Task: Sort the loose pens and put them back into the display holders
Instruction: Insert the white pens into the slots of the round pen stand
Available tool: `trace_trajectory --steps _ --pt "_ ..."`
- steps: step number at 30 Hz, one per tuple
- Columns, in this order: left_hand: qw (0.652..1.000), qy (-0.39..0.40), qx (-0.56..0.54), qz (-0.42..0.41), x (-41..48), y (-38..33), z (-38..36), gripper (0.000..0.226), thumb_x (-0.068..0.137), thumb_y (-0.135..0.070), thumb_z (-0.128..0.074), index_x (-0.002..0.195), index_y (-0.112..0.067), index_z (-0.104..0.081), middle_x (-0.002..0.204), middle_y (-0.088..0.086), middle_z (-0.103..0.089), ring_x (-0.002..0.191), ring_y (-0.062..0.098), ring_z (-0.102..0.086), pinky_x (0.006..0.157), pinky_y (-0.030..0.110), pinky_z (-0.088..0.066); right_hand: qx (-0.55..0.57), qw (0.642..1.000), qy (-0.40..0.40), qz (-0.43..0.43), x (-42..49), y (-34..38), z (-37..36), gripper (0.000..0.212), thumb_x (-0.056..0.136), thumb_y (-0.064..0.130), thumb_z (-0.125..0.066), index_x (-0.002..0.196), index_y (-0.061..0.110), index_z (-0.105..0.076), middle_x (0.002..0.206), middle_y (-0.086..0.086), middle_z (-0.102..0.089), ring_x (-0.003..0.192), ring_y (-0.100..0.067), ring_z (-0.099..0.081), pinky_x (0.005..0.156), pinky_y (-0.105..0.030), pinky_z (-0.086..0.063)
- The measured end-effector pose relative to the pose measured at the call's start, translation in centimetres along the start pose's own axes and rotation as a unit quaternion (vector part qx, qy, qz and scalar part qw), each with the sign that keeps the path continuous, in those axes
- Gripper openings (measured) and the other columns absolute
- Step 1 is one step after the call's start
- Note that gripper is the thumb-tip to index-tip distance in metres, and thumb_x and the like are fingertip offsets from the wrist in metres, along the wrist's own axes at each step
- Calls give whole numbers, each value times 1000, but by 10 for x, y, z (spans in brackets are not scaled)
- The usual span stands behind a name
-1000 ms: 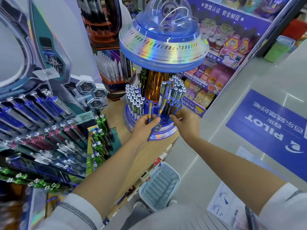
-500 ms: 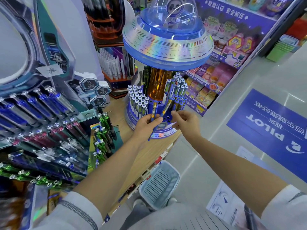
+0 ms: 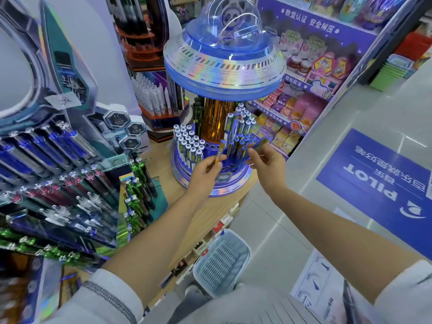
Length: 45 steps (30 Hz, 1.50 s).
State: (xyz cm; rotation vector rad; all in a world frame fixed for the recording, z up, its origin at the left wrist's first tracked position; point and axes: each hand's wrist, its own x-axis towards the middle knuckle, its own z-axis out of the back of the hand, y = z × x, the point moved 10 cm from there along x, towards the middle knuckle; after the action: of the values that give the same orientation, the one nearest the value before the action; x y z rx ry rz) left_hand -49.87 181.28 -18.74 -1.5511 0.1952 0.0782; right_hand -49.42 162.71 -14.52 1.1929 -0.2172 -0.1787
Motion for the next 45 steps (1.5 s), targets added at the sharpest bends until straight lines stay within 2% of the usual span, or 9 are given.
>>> trace_trajectory --steps 3,6,10,17,24,28,35,41,45 --pt "1000 -14 -9 -6 1 -2 2 31 100 -8 -46 129 -6 -57 119 -8 -59 101 3 -55 85 14 -46 -81 997 2 -5 3 -9 -3 10 92 22 -65 88 21 -56 89 -4 -71 79 -20 -68 77 -45 -56" --pt "1000 -20 -24 5 -1 5 3 29 100 -5 -45 125 -1 -57 117 4 -59 83 6 -54 81 19 -47 -125 992 0 4 1 -6 -8 26 90 21 -67 109 15 -50 95 0 -70 81 -18 -66 75 -39 -55" --pt "999 -17 -42 18 -6 13 5 29 99 -4 -46 126 -2 -57 122 31 -55 74 5 -52 70 16 -48 -139 990 -10 23 -1 2 -11 27 89 20 -68 108 15 -51 87 6 -65 74 -11 -62 69 -31 -52" --pt "998 -14 -60 33 -7 18 12 28 99 -5 -47 124 -5 -59 114 -2 -62 72 6 -50 74 22 -49 -95 994 -27 44 -3 4 -9 26 87 15 -70 96 24 -47 82 9 -62 76 -13 -65 70 -32 -56" --pt "998 5 -40 45 -6 21 10 29 98 -8 -51 124 -12 -61 76 -3 -54 74 9 -51 78 26 -50 -142 990 -11 -10 -2 -10 -21 30 82 21 -76 85 22 -46 84 1 -64 70 -10 -60 56 -20 -42" --pt "998 15 -35 48 -6 24 10 26 96 -7 -54 120 -9 -63 78 0 -57 73 9 -54 76 23 -51 -87 994 -26 -64 0 -21 -17 34 77 25 -80 68 21 -48 75 -4 -61 75 -27 -64 68 -44 -55" --pt "996 -2 -61 59 -5 25 12 16 89 -2 -64 103 -11 -62 83 2 -66 67 9 -64 66 20 -55 -52 994 34 -95 -4 -35 -23 16 86 33 -71 90 18 -69 85 -3 -70 74 -16 -70 73 -40 -60" --pt "998 25 -45 47 -5 23 0 16 84 -3 -70 96 -11 -66 87 9 -69 81 21 -66 80 35 -55 42 981 184 -53 -19 -16 -50 22 89 19 -68 98 0 -66 81 -15 -68 66 -16 -65 65 -27 -55" --pt "999 -15 26 22 -2 21 5 17 82 -10 -73 98 -14 -67 96 1 -70 94 17 -66 88 31 -54 50 990 126 -39 -12 -12 -34 11 92 18 -64 93 8 -61 82 -10 -70 70 -16 -68 67 -31 -56"
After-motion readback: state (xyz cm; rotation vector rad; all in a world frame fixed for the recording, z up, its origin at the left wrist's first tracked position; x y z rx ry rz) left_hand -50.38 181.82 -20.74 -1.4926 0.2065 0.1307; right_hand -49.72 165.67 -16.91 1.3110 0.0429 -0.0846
